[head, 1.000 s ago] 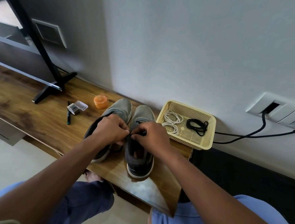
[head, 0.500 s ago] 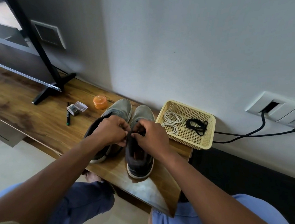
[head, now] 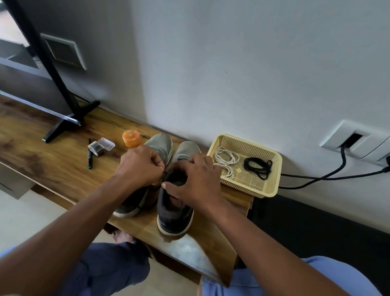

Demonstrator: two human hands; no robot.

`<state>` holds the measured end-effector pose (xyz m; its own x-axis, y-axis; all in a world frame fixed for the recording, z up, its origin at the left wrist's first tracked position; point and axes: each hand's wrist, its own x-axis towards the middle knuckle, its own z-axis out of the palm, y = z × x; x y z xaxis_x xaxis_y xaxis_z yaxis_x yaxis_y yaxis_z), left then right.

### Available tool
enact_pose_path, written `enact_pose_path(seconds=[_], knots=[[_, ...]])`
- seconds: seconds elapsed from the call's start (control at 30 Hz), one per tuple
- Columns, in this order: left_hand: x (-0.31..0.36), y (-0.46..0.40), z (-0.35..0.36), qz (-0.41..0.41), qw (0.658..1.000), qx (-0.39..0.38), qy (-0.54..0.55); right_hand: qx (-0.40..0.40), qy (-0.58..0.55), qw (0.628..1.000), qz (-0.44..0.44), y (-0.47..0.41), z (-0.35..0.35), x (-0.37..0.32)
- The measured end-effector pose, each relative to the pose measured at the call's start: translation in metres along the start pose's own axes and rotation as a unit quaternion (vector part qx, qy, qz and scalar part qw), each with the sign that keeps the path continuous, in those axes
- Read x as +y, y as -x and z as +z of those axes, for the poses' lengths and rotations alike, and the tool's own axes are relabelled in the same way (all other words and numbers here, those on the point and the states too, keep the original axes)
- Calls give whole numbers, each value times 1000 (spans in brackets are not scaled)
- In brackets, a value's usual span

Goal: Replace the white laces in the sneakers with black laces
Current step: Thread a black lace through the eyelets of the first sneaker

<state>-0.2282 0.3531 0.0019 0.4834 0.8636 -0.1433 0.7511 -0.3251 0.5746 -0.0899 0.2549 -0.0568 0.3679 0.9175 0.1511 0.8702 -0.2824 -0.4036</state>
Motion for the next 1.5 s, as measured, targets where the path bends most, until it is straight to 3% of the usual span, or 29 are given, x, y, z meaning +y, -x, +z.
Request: enact_pose_path(seconds=[0.3, 0.43, 0.5, 0.6, 0.67, 0.73, 0.8, 1.0, 1.1, 1.17, 1.23, 1.4, 1.5], knots=[[2, 1, 11, -15, 999, -42, 31, 23, -16, 1000, 7, 8, 7, -2], [-11, -12, 3, -36, 998, 7, 42, 21, -11, 999, 24, 8, 9, -3], [-27, -26, -7, -67, 992, 44, 97, 8, -38, 999, 32, 8, 8, -1], [-45, -42, -25, -126, 958, 117, 228, -9, -53, 998, 36, 9, 7, 1], [-46, -40, -36, -145, 918, 135, 344, -11, -55, 998, 38, 8, 7, 1], [-39, -32, -42, -145, 874, 87, 455, -13, -64, 997, 42, 7, 7, 1], [-33, -27, -42, -117, 855, -8, 506, -16, -70, 996, 44, 8, 8, 1], [-14, -13, -17, -16, 933, -129, 335, -7, -81, 996, 36, 10, 8, 5], [-15, -9, -5, 95, 987, -100, 81, -13, -64, 997, 28, 10, 8, 7], [-13, -4, 0, 135, 984, -110, -46, -13, -52, 998, 21, 10, 8, 8], [-12, -2, 5, 130, 979, -137, -75, -4, -49, 999, 17, 10, 9, 10], [-15, -6, 9, 139, 979, -117, -95, -1, -48, 999, 23, 12, 11, 14], [-16, -11, 1, 129, 989, -65, -25, -17, -67, 997, 35, 11, 9, 16]])
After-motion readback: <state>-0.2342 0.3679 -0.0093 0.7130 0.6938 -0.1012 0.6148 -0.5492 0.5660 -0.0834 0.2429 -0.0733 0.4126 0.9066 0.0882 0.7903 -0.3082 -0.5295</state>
